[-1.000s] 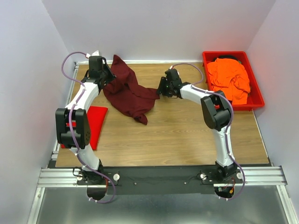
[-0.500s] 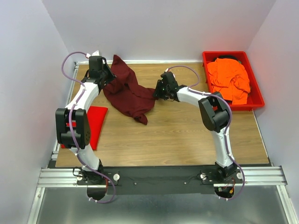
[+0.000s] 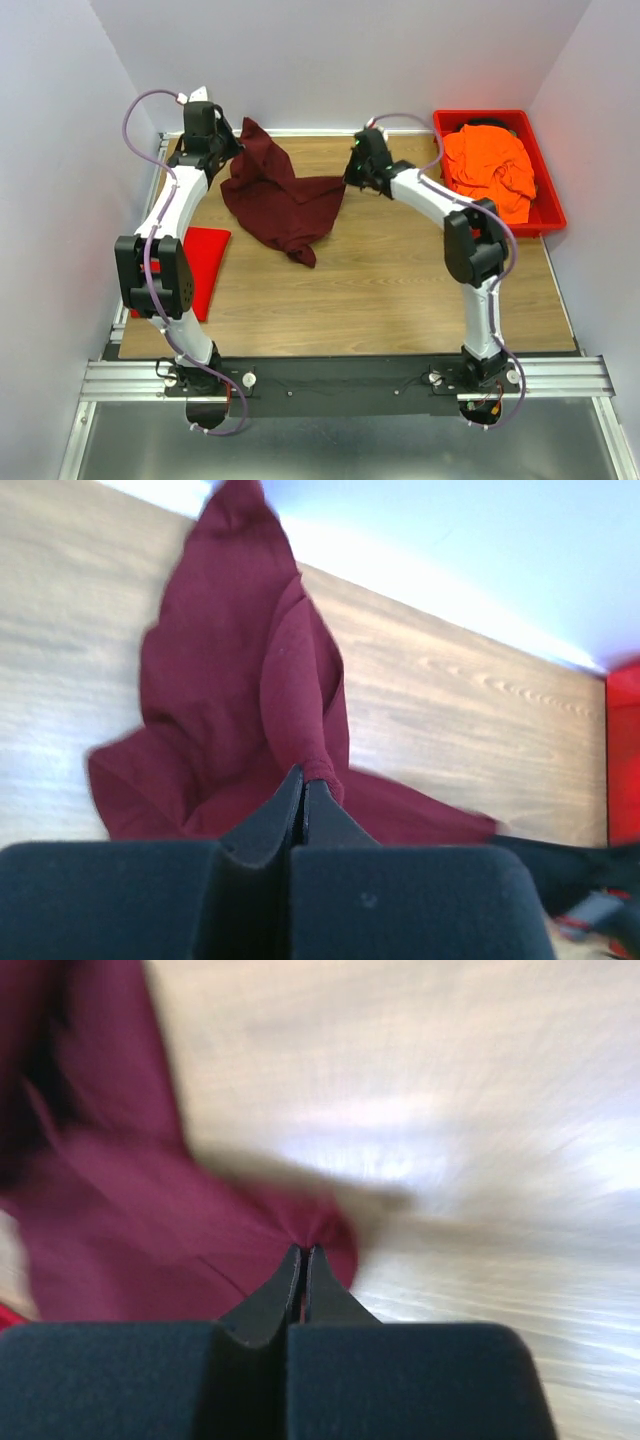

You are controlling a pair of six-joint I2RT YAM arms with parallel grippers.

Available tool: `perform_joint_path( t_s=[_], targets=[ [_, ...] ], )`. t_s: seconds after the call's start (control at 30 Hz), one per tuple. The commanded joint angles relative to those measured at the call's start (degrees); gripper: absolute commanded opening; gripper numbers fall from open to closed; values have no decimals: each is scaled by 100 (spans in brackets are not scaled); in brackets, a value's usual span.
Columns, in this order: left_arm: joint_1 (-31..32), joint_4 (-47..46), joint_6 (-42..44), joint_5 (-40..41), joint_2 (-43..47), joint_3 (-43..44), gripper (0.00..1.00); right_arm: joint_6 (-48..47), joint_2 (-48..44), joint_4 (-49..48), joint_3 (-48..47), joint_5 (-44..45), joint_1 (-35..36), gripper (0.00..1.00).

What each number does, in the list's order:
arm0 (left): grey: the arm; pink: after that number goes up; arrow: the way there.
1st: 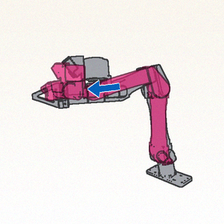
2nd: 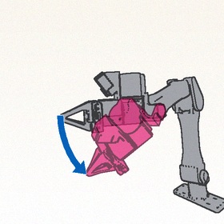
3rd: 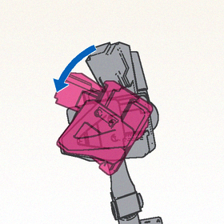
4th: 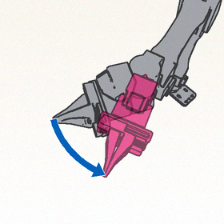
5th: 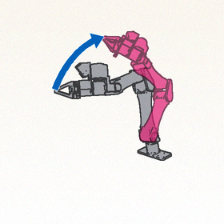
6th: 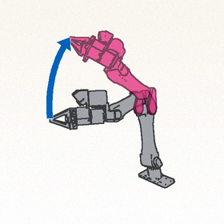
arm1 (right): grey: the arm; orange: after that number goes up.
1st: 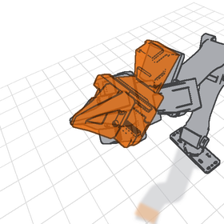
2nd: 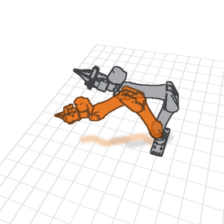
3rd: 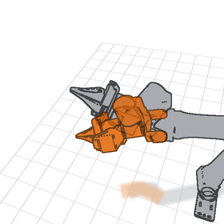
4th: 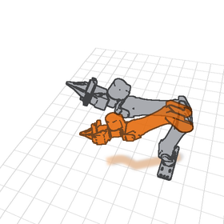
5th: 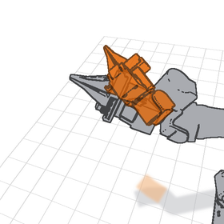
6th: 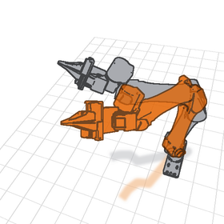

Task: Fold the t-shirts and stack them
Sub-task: Flatten the tshirt out

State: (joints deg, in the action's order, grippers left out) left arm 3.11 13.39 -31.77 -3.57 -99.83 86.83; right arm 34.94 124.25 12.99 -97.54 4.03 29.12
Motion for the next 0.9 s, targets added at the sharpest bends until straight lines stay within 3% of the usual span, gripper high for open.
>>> perform_joint_path(
  t_s=[0.0, 0.3, 0.5, 0.73, 0.87],
  targets=[
    [-21, 365, 293, 331, 358, 343, 0, -408, -1172, 353, -520, 581, -371, 0],
    [-39, 727, 610, 1315, 1465, 212, 0, -866, -3001, 871, -670, 1108, -627, 0],
    [-48, 841, 672, 1517, 2756, -227, 0, -919, -4658, 1248, -521, 1170, -627, 0],
    [-48, 902, 584, 1386, 3934, -807, 0, -761, -5718, 1679, -327, 802, -627, 0],
    [-48, 876, 602, 1394, 3981, -799, 0, -751, -5728, 1706, -380, 774, -627, 0]
  ],
)
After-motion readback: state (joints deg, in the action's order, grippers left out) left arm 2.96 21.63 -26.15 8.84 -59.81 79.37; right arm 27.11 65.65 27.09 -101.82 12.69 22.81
